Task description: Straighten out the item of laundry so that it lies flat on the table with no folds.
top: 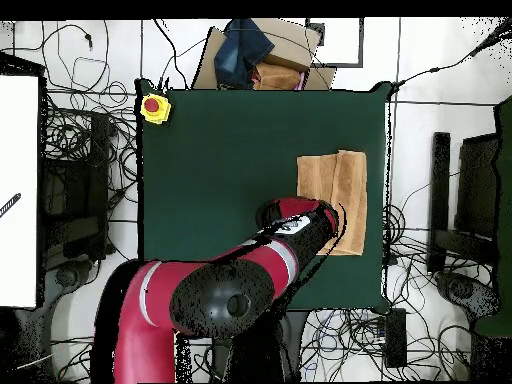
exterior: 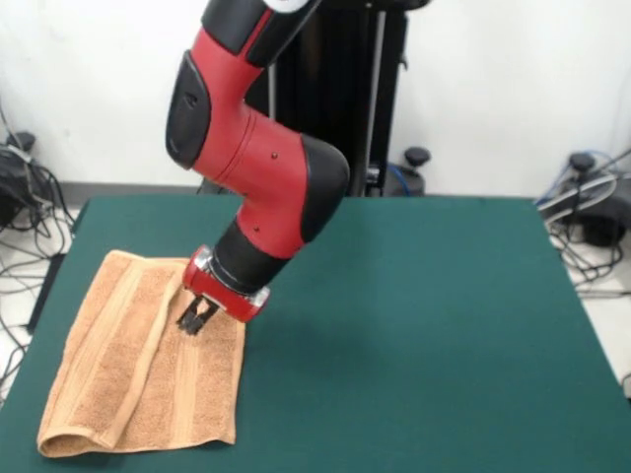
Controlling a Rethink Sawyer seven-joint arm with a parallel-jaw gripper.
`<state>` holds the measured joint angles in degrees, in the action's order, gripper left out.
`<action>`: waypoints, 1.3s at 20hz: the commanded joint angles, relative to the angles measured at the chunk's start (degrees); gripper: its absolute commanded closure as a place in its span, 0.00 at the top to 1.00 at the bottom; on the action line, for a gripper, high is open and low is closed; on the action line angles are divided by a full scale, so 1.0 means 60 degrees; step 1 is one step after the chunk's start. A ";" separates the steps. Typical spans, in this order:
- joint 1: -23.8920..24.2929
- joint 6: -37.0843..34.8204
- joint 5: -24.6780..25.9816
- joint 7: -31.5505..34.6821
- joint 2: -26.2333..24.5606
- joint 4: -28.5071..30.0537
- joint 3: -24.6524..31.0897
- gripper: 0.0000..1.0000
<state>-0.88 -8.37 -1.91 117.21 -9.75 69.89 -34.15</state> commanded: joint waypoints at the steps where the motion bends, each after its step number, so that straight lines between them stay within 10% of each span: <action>1: -0.1185 -0.2560 -0.0991 0.2534 -0.1369 -0.0731 -0.2205 0.00; 19: -0.1260 -0.2675 -0.1058 0.2231 -0.1069 -0.0538 -0.2075 0.00; 26: -0.0464 -0.2954 -0.0262 -0.0088 -0.0361 -0.1016 -0.0538 0.00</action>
<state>-6.60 -20.63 -3.91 117.21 -13.66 69.02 -48.62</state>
